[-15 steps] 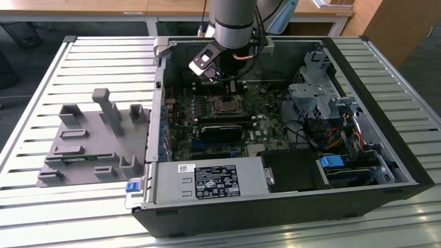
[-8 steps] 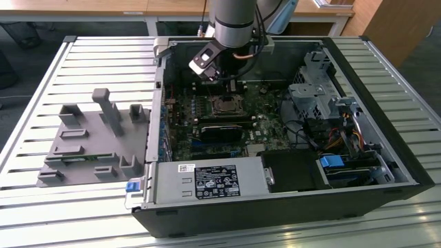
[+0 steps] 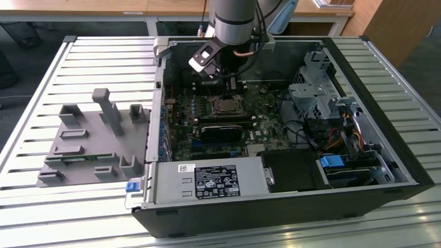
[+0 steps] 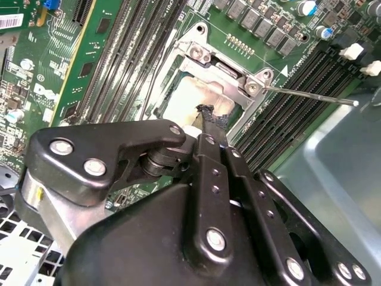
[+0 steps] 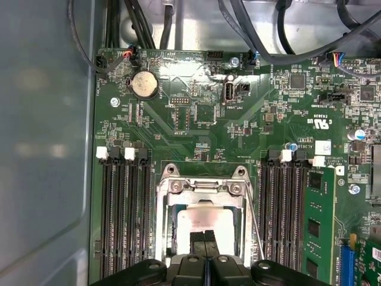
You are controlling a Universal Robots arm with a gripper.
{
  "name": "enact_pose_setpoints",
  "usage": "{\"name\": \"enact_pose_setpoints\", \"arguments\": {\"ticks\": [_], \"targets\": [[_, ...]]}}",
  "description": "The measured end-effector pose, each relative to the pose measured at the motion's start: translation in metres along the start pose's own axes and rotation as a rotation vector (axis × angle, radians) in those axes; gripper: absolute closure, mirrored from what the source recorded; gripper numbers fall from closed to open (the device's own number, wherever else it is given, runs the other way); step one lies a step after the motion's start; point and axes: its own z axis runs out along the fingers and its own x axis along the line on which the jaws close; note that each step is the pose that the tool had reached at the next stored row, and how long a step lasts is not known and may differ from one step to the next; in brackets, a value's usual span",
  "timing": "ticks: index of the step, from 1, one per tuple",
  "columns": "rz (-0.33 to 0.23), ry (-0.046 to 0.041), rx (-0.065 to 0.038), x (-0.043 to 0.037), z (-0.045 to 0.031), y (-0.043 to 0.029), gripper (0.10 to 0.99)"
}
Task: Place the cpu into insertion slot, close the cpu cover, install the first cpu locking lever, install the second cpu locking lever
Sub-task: 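Install the first cpu locking lever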
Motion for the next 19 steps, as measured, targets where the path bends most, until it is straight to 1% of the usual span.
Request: {"name": "enact_pose_setpoints", "arguments": {"ticks": [8,19], "targets": [[0.0,0.0,0.0,0.0,-0.0053,0.0001,0.98],[0.0,0.0,0.0,-0.0001,-0.019,0.0003,0.98]]}}
